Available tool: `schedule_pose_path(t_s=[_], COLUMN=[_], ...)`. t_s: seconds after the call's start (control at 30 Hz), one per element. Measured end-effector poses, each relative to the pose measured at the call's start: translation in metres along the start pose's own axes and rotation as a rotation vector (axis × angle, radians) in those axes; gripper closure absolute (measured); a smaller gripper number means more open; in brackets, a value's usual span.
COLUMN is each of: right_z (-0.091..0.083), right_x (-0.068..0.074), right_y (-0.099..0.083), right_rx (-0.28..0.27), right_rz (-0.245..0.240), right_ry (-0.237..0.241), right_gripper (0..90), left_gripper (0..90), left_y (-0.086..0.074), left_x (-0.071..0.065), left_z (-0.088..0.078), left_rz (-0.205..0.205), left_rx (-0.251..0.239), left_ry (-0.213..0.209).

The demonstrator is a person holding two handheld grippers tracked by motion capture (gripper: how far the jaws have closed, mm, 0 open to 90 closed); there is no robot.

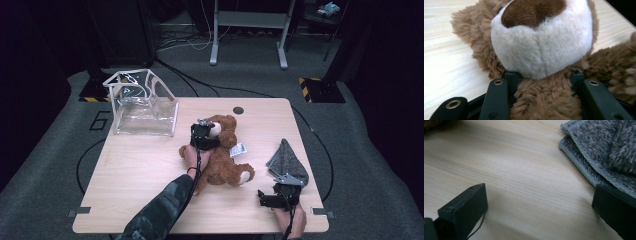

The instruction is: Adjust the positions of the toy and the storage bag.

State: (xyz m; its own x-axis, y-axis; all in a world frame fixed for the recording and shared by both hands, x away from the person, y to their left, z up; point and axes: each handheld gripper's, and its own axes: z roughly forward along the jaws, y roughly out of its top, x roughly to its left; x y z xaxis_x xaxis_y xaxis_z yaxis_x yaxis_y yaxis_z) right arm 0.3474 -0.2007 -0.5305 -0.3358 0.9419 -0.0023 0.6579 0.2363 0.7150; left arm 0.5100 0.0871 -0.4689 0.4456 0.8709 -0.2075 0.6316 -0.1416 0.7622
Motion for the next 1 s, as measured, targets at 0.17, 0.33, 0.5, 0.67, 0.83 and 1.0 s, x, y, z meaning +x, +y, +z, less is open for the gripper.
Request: schedule_pose_path(t_s=[0.17,0.33,0.5,0.67,0.83,1.0], right_z=[0.000,0.000,0.000,0.000,0.000,0.000], right_x=[0.000,0.000,0.000,0.000,0.000,0.000], right_y=[0.000,0.000,0.000,0.000,0.000,0.000], right_rx=[0.000,-0.002,-0.002,-0.002,-0.002,0.001], right_rz=[0.000,0.004,0.004,0.004,0.004,0.004], right_ry=[0.000,-0.001,-0.001,-0.002,-0.002,0.000], right_gripper=[0.0,0.0,0.0,0.0,0.0,0.0], left_gripper=[58.3,58.3,58.3,58.3,58.2,58.2], left_y=[0.002,0.005,0.004,0.002,0.003,0.005], left_x=[-0.001,-0.003,0.000,0.010,0.016,0.028], left_z=[-0.014,-0.036,-0.052,-0.074,-0.095,-0.125], left_rz=[0.029,0.086,0.123,0.139,0.146,0.188], left_rx=[-0.067,-0.179,-0.232,-0.301,-0.346,-0.358], left_ry=[-0.021,-0.026,-0.013,-0.014,-0.025,-0.028])
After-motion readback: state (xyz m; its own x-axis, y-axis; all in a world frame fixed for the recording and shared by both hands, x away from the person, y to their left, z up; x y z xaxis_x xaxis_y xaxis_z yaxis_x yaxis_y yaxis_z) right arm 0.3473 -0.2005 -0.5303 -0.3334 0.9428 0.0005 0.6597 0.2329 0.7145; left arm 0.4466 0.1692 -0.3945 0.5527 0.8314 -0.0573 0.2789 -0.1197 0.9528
